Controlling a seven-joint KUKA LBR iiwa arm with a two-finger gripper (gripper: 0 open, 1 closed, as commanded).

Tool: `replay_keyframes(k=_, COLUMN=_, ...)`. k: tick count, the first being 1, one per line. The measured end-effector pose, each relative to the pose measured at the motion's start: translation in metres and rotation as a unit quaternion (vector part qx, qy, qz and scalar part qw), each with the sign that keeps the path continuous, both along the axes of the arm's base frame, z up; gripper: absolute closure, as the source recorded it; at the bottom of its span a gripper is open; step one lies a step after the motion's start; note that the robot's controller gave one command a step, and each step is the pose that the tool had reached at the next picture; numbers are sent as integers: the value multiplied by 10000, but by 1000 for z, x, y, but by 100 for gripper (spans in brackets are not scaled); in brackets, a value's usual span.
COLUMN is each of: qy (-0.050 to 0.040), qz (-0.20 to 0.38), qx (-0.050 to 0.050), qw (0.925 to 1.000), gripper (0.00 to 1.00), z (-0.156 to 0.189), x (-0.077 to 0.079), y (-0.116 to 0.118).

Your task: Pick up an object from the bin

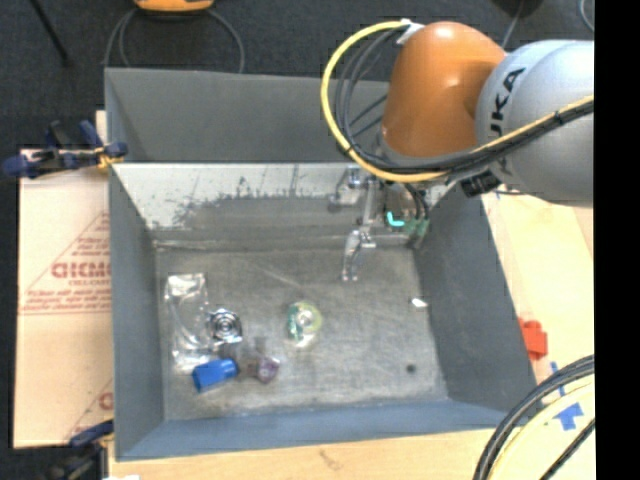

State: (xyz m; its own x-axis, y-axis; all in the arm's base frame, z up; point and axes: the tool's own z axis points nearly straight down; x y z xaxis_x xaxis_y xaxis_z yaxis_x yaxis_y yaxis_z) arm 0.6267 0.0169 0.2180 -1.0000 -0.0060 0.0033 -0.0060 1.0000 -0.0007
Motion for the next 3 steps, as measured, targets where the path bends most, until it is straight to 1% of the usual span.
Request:
replay_keyframes(k=1, qy=21, qz=1421, qx=4, qw=9898, gripper=0, z=-118, x=-109, y=17)
replay_keyframes(k=2, qy=-135, qz=2769, qx=-22, qw=9608, gripper=0, z=-137, x=-40, y=7)
replay_keyframes(k=3, qy=-255, qz=2756, qx=-11, qw=9609, gripper=100, z=-134, x=-35, y=11)
